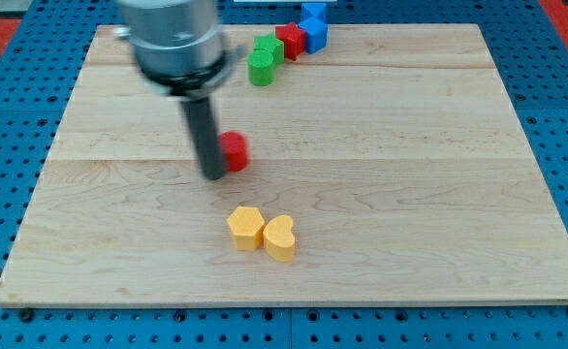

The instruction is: Drag the red circle to the bottom right of the green circle

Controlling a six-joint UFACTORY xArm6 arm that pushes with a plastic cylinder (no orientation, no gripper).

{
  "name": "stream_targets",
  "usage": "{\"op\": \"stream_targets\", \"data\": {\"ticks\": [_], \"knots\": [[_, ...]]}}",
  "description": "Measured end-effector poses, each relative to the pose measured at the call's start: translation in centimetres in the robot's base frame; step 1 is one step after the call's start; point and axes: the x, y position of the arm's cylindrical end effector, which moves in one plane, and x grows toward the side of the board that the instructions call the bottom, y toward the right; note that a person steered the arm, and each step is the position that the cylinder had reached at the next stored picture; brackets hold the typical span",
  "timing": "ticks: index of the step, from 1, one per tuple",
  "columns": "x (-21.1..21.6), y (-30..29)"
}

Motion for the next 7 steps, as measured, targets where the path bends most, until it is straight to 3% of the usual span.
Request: {"op": "stream_targets", "data": {"ticks": [2, 3, 4, 5, 6, 7], "knots": [[-15.1, 12.6], [-16.7, 11.9], [-11.6, 17.3], [-11.2, 11.9], [-15.1, 9.0], [-13.7, 10.2]]}}
